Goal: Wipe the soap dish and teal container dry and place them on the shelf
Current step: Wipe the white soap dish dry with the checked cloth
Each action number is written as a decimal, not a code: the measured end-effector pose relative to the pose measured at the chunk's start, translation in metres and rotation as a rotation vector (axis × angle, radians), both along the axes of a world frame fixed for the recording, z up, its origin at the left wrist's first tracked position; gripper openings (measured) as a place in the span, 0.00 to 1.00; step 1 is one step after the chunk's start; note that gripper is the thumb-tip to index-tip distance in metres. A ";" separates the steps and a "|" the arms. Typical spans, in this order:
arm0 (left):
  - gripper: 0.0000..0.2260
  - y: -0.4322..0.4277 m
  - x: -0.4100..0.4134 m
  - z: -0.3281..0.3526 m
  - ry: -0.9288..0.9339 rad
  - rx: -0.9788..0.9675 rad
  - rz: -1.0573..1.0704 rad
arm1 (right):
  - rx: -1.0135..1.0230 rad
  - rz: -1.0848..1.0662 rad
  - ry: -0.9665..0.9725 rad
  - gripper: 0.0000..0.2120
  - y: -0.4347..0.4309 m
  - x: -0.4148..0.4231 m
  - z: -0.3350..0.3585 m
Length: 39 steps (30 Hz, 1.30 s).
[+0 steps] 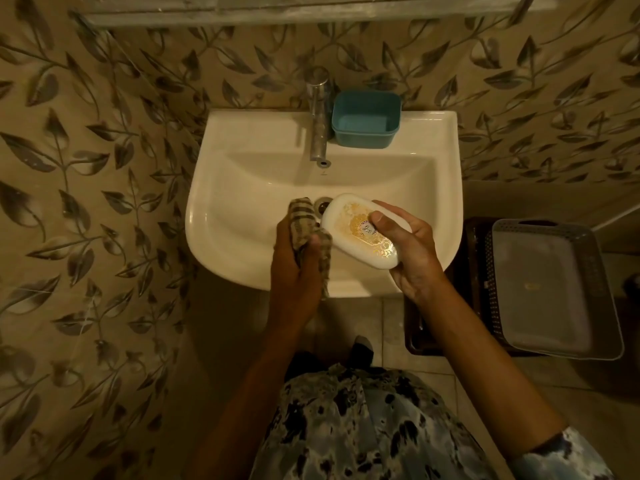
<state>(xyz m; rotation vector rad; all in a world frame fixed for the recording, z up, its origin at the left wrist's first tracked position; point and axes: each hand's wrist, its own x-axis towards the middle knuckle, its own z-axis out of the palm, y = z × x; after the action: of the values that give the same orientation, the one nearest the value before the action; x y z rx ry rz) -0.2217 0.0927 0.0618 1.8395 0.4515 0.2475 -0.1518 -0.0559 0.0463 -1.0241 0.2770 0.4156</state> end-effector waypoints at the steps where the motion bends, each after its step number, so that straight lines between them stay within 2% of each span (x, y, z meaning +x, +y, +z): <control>1: 0.21 0.003 0.001 0.001 -0.008 0.055 0.043 | -0.012 -0.002 -0.002 0.24 0.001 -0.001 -0.001; 4: 0.21 0.008 0.009 0.005 -0.110 0.225 0.118 | -0.020 0.026 -0.002 0.21 0.006 -0.006 -0.003; 6: 0.20 0.005 0.015 0.005 -0.135 0.313 0.025 | 0.051 0.062 0.012 0.19 0.011 -0.011 -0.001; 9: 0.21 -0.011 0.020 0.004 -0.024 0.518 -0.123 | 0.118 0.065 0.007 0.18 0.021 -0.016 0.004; 12: 0.22 -0.033 0.017 0.007 0.053 0.636 -0.139 | 0.079 0.013 0.070 0.23 0.027 -0.017 0.006; 15: 0.23 -0.055 0.005 0.006 0.045 0.657 -0.225 | 0.235 -0.034 0.255 0.33 0.025 -0.014 0.005; 18: 0.23 -0.070 -0.006 0.006 0.008 0.724 -0.275 | 0.367 -0.058 0.308 0.34 0.016 -0.008 0.005; 20: 0.22 -0.069 -0.007 0.005 -0.020 0.803 -0.303 | 0.411 -0.060 0.321 0.31 0.013 -0.009 0.004; 23: 0.22 -0.058 0.005 0.005 -0.050 0.909 -0.372 | 0.446 -0.085 0.273 0.20 0.011 -0.009 0.002; 28: 0.20 -0.038 0.036 0.012 -0.044 0.833 -0.269 | 0.451 -0.096 0.161 0.17 0.012 -0.008 0.004; 33: 0.20 -0.012 0.060 0.004 0.056 0.527 -0.189 | 0.364 -0.124 0.095 0.16 0.013 -0.010 0.002; 37: 0.20 -0.025 0.043 -0.004 -0.025 0.571 -0.161 | 0.341 -0.153 0.111 0.16 0.014 -0.007 0.003; 39: 0.21 -0.035 0.030 -0.010 -0.008 0.568 -0.178 | 0.355 -0.159 0.119 0.15 0.012 -0.004 0.002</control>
<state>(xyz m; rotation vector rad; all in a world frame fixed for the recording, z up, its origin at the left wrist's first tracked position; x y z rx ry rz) -0.1917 0.0577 0.0520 2.4175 0.2178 0.2803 -0.1561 -0.0435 0.0479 -0.6264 0.3738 0.3664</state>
